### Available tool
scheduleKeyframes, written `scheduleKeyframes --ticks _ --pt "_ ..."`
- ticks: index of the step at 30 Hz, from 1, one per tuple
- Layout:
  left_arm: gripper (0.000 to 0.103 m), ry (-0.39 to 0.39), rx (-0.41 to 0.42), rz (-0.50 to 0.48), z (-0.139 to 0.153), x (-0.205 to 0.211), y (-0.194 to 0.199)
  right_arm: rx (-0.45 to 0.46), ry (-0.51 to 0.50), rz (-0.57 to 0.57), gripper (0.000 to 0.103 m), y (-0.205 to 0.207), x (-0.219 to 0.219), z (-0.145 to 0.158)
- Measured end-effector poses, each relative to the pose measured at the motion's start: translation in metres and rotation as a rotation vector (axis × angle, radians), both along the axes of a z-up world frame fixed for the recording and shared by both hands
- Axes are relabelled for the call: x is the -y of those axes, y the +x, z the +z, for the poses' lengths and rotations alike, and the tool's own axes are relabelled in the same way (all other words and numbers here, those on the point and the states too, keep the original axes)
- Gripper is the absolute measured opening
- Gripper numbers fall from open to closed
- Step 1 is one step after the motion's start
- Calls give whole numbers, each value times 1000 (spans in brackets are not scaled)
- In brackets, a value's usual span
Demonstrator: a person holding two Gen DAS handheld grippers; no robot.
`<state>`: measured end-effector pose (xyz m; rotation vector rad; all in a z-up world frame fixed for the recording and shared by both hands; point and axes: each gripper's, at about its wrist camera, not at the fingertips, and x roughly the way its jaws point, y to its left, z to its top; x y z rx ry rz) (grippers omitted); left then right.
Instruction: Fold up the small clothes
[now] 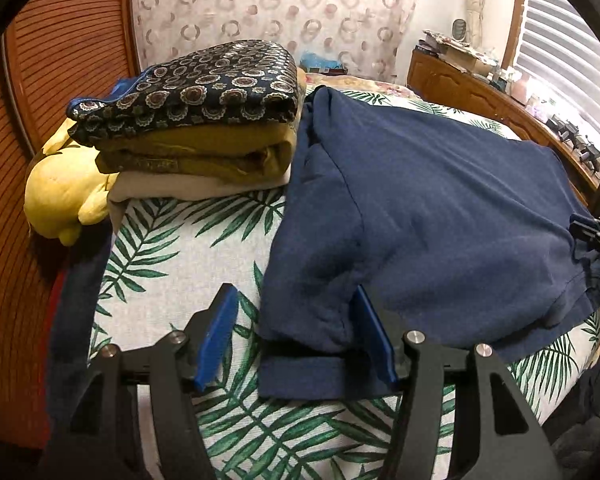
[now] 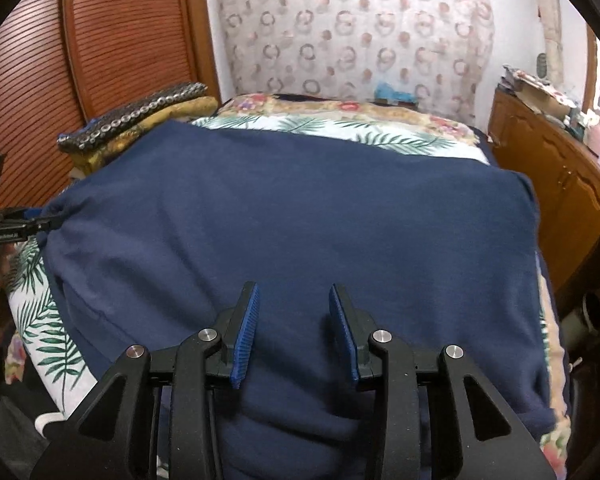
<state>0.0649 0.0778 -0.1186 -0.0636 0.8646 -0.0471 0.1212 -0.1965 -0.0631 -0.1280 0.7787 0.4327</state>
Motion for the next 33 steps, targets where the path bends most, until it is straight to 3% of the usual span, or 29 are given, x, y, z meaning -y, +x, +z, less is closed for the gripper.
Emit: scheduleKeyframes --ticks 10,15,23,26,31,33 --pt "60 -15 2 8 -4 -6 -1 -34 -81 35 38 0 -13 -13" --pt "60 -63 14 4 -4 -9 -9 -40 -73 33 46 1 -14 -13" --pt "52 -115 32 10 -6 -11 -24 -40 -71 31 47 1 -16 -14" --pt "37 -110 34 5 -6 -9 -22 -40 -71 31 47 1 -16 -14" --pt "2 -108 44 -35 -4 -6 -19 -40 -73 33 47 1 -15 -14" --pt "1 -105 82 -41 1 -3 -23 -38 -78 35 47 1 -15 -14"
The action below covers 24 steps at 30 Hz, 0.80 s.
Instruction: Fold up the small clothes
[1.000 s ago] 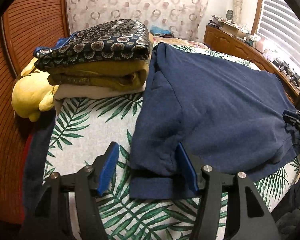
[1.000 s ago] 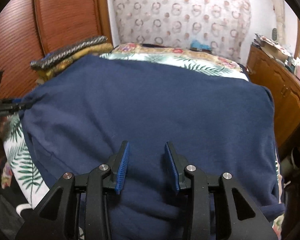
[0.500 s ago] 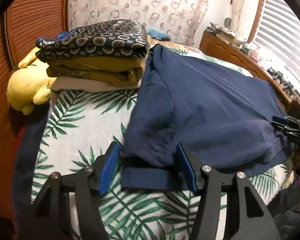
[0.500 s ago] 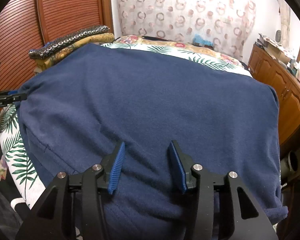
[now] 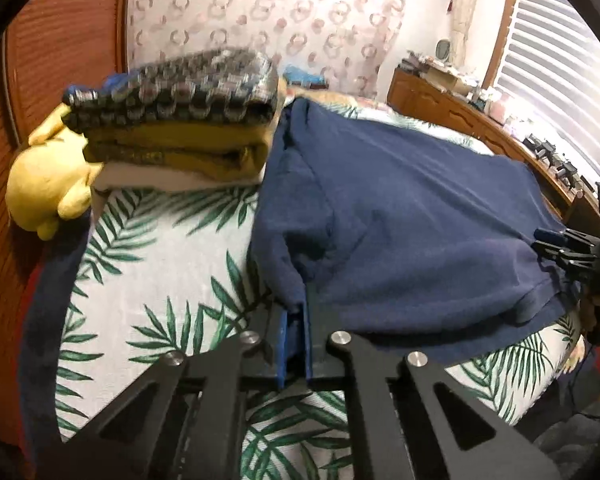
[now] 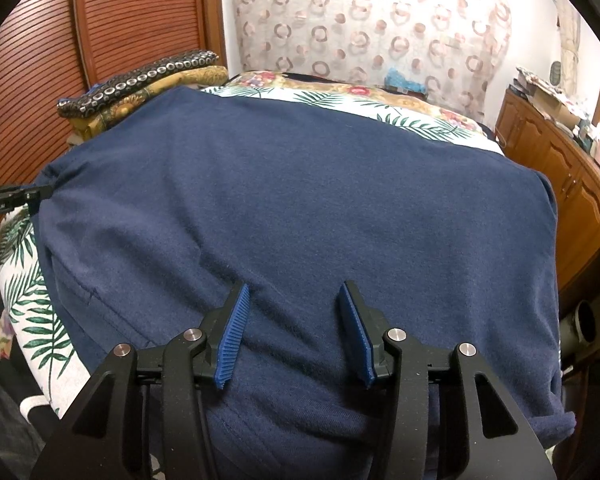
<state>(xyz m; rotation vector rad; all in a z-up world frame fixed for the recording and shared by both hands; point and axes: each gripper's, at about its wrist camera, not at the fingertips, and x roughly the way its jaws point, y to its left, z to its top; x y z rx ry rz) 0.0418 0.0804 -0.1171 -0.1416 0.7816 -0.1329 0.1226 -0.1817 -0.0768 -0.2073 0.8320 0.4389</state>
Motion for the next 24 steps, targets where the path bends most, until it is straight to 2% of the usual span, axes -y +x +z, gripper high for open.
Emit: scheduleKeyframes --ticks 4,8,13,18,21,24 --pt "0 -28 73 -26 24 11 -2 -2 7 -2 47 1 2 0" --pt "0 -29 141 -94 56 39 2 12 -5 0 47 -4 5 4" --pt "0 -19 224 -196 91 82 9 29 72 -51 47 -14 32 20" --pt "0 -60 251 -313 119 123 36 73 62 -74 47 -28 52 38" --pt "0 -22 281 -393 139 161 53 102 50 -95 46 -35 63 48" --pt "0 -18 294 -451 150 184 60 125 53 -124 46 -40 73 55"
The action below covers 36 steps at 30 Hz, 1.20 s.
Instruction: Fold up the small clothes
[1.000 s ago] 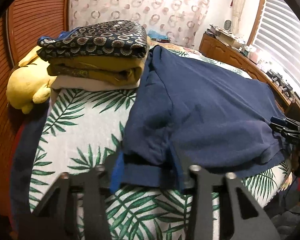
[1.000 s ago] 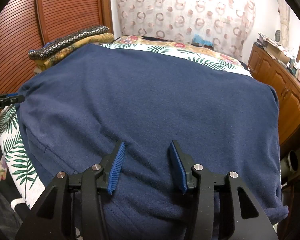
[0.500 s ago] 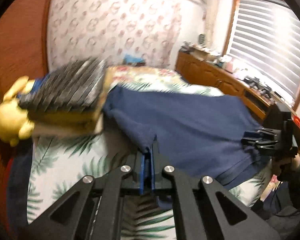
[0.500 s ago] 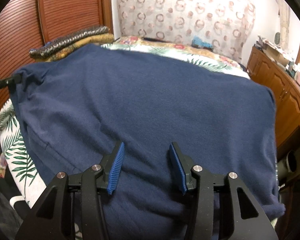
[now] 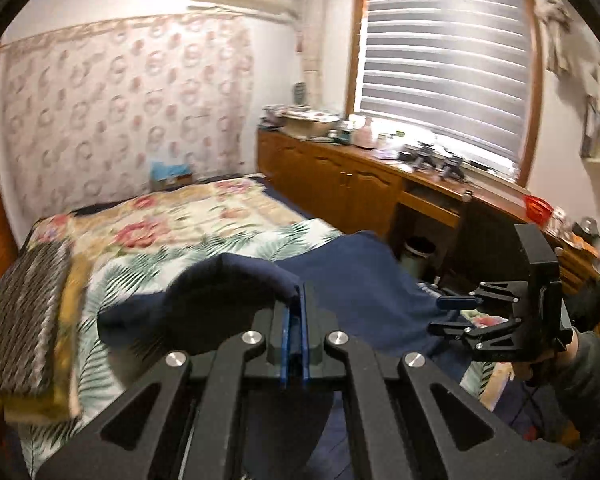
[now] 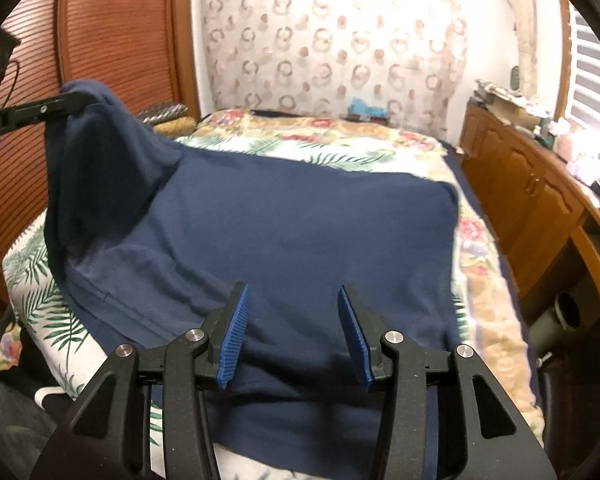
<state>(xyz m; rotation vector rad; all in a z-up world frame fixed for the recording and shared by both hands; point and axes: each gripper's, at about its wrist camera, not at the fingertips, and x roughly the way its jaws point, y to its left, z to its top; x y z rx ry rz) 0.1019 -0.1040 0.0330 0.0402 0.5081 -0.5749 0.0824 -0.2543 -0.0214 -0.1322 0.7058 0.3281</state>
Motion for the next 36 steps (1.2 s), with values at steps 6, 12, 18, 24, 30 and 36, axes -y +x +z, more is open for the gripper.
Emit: scheduleKeyframes --ticks 6,12,18,24,30,36 --pt "0 -5 -2 -67 15 33 12 17 16 -46 46 -5 21 9" --pt "0 6 -9 -123 24 65 16 31 33 -69 46 -7 31 12" --pt "20 70 -36 -141 8 86 16 17 39 -82 46 -13 34 6" --pt "41 66 -73 -111 -12 67 10 -8 48 -80 46 -8 34 -1" --pt "59 74 -102 -26 -34 33 7 -12 43 -47 46 -1 22 -3" --pt "60 64 -139 63 -59 -2 6 -31 29 20 51 14 -5 -9"
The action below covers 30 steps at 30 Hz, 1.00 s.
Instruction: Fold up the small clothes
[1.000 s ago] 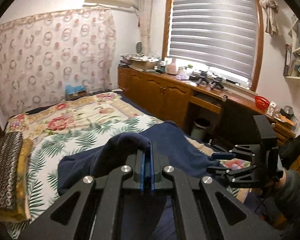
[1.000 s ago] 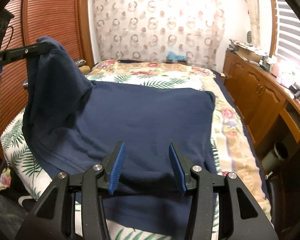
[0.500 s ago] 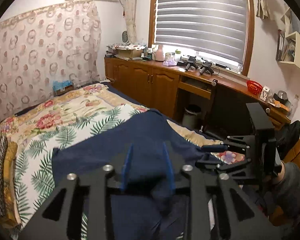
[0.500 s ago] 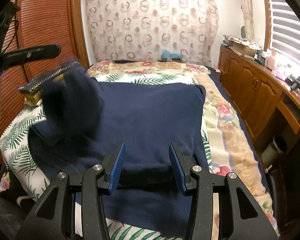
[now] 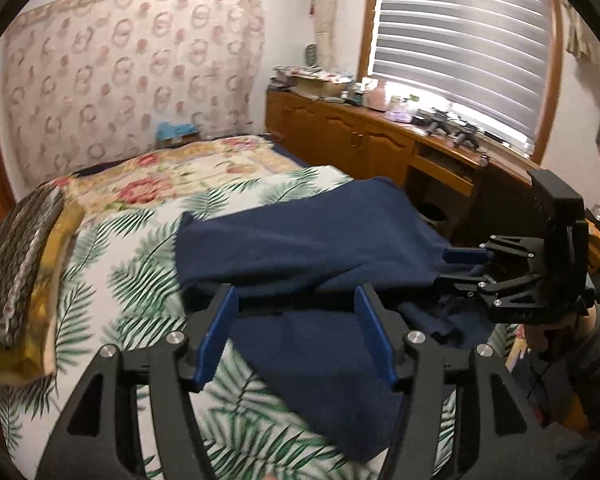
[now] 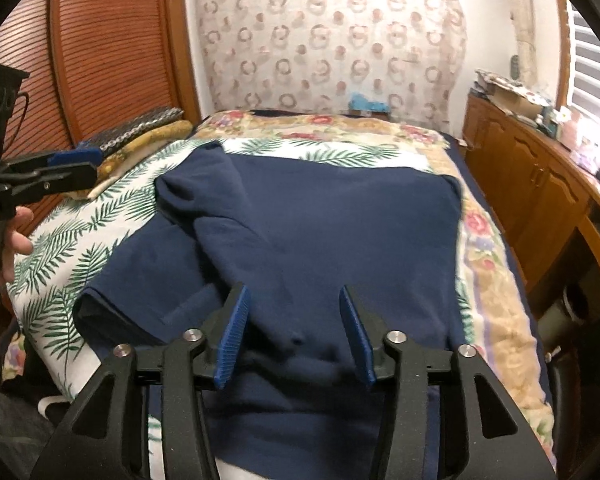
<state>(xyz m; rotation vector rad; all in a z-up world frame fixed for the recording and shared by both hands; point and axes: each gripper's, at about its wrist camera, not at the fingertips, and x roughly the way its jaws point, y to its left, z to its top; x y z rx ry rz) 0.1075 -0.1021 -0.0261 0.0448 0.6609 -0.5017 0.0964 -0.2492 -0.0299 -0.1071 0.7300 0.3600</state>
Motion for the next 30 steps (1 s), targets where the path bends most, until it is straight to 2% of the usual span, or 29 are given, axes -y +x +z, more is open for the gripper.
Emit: scheduleKeyframes --ticks 7,12,23,24,25,27,30 --pt "60 5 -23 76 -20 -25 -6 -31 -56 60 53 19 -32 -12" --pt "60 6 -32 122 -32 -36 -8 -50 -88 59 53 27 -40 -21" --pt "60 0 -55 138 -47 -46 -10 -113 -101 61 52 39 -40 -37" --pt "60 -1 -55 138 -47 -46 -11 -110 -106 67 44 38 -42 -37" --pt "60 -2 -55 139 -47 -46 -11 -108 -108 79 40 37 -45 -36" --pt "60 -6 -53 142 -47 -46 -11 -96 -110 111 10 34 -48 -33" --pt "60 -10 -49 145 -46 -46 -12 -64 -111 144 6 26 -51 -26"
